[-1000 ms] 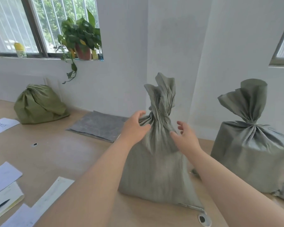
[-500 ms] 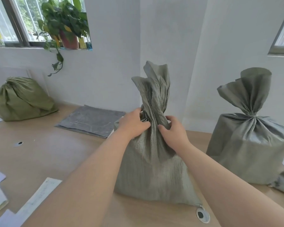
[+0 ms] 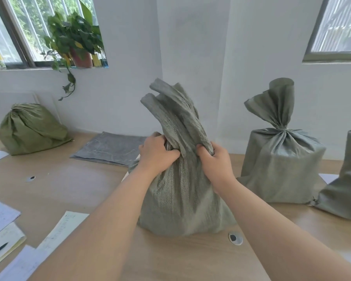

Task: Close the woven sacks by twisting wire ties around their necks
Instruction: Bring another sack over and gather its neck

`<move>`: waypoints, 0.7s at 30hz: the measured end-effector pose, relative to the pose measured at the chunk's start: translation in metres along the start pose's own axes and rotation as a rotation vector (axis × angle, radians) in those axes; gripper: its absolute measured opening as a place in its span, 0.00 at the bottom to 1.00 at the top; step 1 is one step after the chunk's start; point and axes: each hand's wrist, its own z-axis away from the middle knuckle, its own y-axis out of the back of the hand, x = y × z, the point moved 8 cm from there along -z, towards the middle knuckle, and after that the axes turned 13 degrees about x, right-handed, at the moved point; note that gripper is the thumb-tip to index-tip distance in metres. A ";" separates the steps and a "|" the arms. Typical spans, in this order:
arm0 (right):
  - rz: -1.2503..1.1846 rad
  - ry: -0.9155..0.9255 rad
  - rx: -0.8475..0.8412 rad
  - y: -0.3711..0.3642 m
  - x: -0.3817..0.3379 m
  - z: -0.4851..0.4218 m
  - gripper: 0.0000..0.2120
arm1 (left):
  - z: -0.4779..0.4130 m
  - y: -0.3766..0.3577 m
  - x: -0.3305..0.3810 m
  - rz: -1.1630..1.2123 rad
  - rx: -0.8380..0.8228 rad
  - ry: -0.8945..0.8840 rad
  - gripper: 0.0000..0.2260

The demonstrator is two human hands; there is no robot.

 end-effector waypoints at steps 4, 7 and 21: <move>-0.138 -0.036 0.016 0.041 -0.022 0.023 0.14 | 0.041 0.022 0.037 0.218 0.033 0.009 0.13; -0.204 -0.076 0.041 0.082 -0.035 0.041 0.14 | 0.073 0.032 0.069 0.372 0.071 0.004 0.14; -0.287 -0.234 0.120 0.304 0.003 0.137 0.17 | 0.245 -0.017 0.202 0.585 0.034 0.071 0.31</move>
